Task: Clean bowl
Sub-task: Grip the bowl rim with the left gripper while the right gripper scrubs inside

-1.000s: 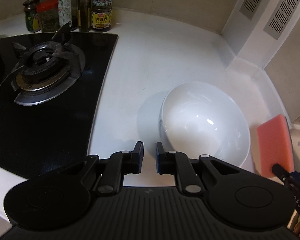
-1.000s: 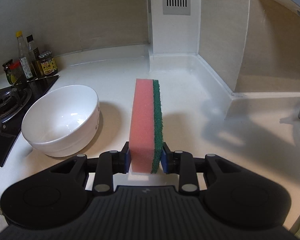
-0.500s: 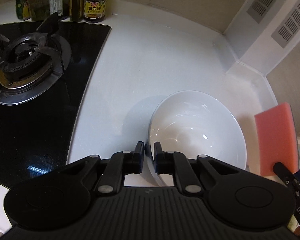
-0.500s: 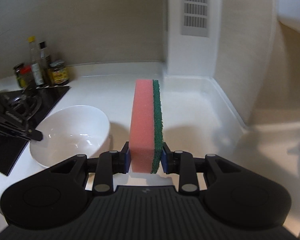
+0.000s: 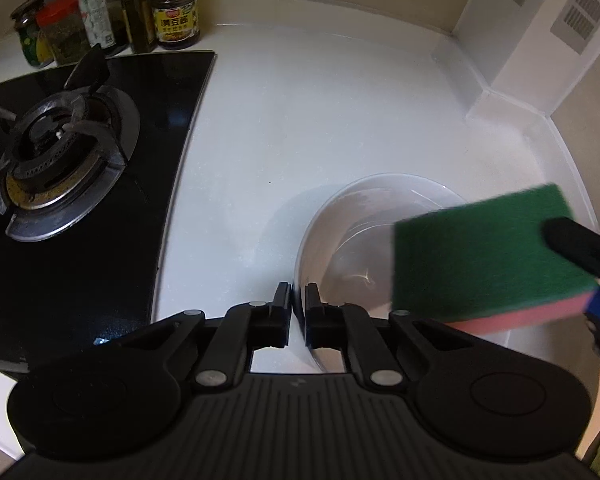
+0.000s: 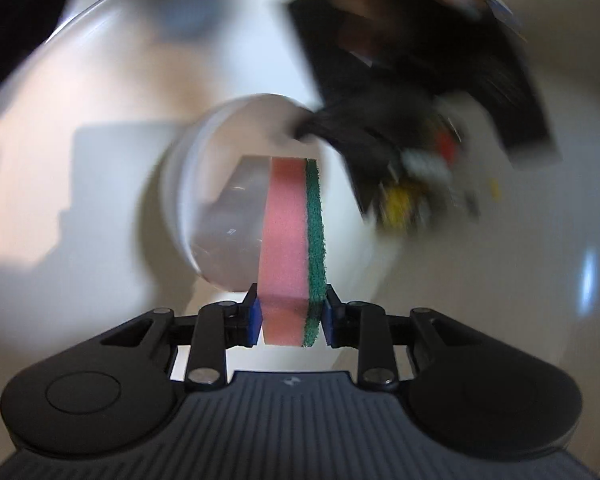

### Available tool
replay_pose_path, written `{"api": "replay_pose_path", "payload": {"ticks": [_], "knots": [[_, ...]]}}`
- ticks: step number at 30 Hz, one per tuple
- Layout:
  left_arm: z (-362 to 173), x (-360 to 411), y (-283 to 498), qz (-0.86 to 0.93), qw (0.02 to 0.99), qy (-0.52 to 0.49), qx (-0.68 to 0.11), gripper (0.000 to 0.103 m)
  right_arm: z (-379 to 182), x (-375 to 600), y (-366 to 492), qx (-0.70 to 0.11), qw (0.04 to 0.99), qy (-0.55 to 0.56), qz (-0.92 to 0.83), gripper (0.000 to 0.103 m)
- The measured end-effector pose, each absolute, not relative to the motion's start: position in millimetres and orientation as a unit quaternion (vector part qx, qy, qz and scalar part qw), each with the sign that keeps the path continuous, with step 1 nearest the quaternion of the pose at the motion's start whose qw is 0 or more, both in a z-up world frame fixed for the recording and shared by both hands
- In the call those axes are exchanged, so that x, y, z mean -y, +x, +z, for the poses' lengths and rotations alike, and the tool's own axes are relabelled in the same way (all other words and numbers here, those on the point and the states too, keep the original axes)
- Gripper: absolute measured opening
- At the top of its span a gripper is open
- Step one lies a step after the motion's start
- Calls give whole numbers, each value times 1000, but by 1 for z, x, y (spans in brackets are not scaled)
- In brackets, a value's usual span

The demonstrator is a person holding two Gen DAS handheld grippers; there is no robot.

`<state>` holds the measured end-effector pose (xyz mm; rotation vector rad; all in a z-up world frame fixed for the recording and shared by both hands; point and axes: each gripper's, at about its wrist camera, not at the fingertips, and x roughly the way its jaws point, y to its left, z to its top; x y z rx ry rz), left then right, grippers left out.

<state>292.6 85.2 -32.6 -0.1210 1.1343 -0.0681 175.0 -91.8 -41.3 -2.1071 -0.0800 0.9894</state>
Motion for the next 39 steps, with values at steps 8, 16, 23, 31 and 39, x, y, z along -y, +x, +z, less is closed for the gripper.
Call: {"api": "replay_pose_path", "payload": {"ticks": [8,16,23,31,39], "knots": [[-34,-79,287,-34,854,-35,-518,4,-64,82,192,59,327,-851,408,24],[-36,-81,292,-43,852,-49,-519,4,-45,77,172,-49,303,-828,470,23],[-37,-80,294,-51,853,-43,-518,4,14,62,181,-144,427,-747,489,22],[-38,-81,296,-57,856,-28,-514,3,-38,41,185,-107,436,-777,441,22],[-38,-78,297,-57,858,-14,-511,4,-19,39,193,-121,297,-789,524,22]]}}
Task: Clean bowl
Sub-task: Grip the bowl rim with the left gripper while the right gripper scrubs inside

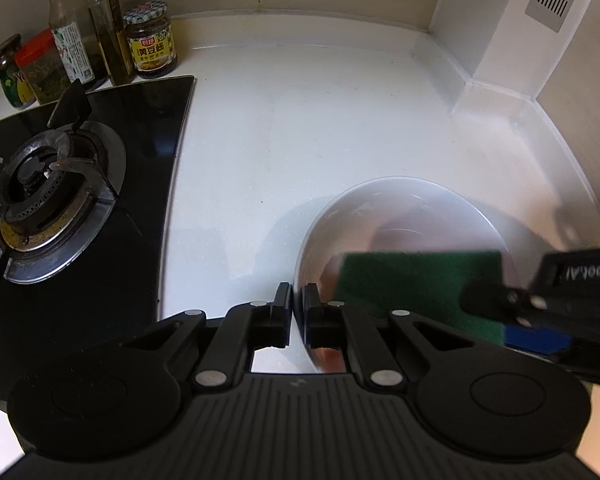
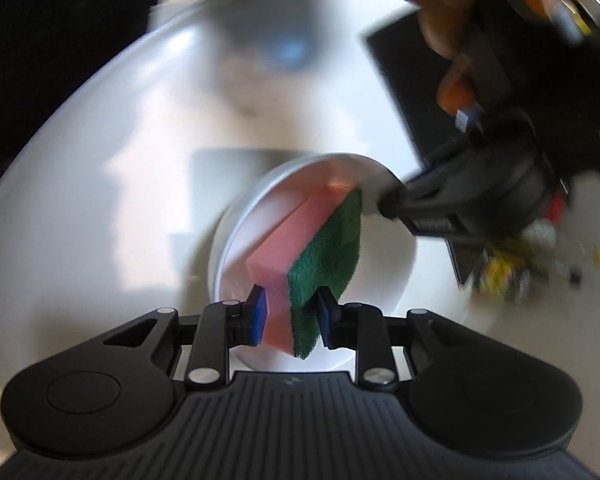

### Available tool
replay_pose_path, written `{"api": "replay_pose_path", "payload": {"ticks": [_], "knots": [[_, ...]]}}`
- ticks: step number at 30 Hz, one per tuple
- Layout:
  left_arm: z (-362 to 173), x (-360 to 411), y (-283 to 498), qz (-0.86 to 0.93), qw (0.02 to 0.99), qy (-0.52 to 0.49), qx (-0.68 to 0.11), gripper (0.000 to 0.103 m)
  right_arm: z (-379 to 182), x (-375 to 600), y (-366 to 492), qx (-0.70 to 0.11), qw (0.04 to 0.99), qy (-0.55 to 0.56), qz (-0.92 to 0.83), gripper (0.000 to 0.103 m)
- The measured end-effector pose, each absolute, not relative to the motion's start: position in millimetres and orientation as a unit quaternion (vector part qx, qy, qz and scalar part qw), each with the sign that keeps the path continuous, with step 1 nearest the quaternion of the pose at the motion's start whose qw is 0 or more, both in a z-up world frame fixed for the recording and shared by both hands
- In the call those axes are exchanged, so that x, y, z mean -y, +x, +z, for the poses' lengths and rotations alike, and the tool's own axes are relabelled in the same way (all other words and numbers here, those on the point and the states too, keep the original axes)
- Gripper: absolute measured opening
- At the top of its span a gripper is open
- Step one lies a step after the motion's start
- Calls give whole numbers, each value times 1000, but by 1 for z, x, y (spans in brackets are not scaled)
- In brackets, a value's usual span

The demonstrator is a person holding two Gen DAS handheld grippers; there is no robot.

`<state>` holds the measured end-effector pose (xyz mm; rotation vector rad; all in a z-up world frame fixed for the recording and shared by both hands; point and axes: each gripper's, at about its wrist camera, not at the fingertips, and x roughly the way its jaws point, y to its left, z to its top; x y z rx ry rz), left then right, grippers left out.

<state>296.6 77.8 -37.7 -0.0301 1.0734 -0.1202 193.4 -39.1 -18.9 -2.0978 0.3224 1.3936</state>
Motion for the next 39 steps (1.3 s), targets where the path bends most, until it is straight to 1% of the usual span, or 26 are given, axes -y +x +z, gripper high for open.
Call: {"api": "replay_pose_path", "payload": {"ticks": [4,6,8,11,13,17,20,21,27,32,36,39], "knots": [[-39,-82,299,-68,854,-26,-515,7,4,39,195,-168,236,-785,548,21],[-40,-85,299,-72,852,-33,-517,8,25,35,198,-204,233,-766,564,21],[-40,-87,300,-74,851,-35,-519,8,36,36,201,-215,237,-762,563,20],[-40,-87,300,-77,850,-33,-520,7,28,44,200,-131,269,-807,509,20],[-41,-87,300,-76,850,-31,-520,7,8,49,201,-74,261,-841,469,20],[-41,-90,297,-75,850,-32,-520,7,-30,58,191,-53,248,-857,449,18],[-41,-89,295,-73,852,-29,-518,8,-39,57,192,-84,335,-822,453,19],[-40,-88,295,-72,852,-28,-518,8,-35,55,195,-114,388,-785,468,21],[-39,-85,295,-64,852,-20,-519,8,7,48,220,-267,560,-600,506,25],[-39,-85,294,-56,853,-17,-519,7,12,63,226,-315,664,-503,456,25],[-38,-80,295,-51,853,-16,-519,7,12,89,247,-369,758,-361,400,25],[-38,-74,295,-48,855,-2,-516,7,20,108,260,-379,807,-248,378,25]]}}
